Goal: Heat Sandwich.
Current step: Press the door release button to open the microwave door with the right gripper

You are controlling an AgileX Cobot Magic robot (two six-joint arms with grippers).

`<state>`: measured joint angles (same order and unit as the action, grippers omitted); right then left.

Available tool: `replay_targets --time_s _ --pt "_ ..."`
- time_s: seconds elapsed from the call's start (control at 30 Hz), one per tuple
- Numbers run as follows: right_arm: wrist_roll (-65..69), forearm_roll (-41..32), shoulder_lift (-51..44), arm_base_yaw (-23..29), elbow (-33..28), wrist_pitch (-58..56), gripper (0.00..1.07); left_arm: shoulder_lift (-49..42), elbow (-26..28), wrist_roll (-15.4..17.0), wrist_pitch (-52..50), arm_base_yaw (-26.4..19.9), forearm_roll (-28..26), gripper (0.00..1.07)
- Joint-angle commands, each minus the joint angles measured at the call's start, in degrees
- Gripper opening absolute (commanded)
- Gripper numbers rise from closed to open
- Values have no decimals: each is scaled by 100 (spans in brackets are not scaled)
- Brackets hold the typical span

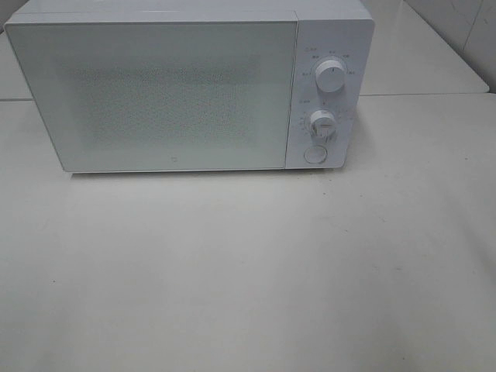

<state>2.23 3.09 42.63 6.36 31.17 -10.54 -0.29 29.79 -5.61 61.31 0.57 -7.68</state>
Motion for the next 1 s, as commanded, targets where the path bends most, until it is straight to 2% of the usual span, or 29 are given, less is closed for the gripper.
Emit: replay_targets --time_s 0.03,0.23,0.4,0.67,0.83,0.9,0.97,1.0 --pt "46 0 246 -40 46 361 75 -92 -6 11 17 -29 -52 98" --pt "46 17 871 -40 -132 1306 75 -92 -6 11 17 -29 -52 98" --pt "-6 6 1444 -23 -619 2653 75 -92 -6 11 17 -29 -52 98" --pt "-46 -11 2240 -23 -1049 3959 75 -92 -6 11 17 -29 -52 98" --pt "-155 -384 2744 40 -1255 4589 75 -92 -6 11 17 -29 -52 98" --pt "-636 -819 3031 269 -1346 4927 75 -92 -6 11 17 -29 -52 98" --pt "-779 -940 3111 350 -1369 5019 75 -92 -6 11 17 -29 -52 98" --pt "-1123 -1278 3312 584 -1381 5180 75 -92 -6 11 17 -29 -52 98"
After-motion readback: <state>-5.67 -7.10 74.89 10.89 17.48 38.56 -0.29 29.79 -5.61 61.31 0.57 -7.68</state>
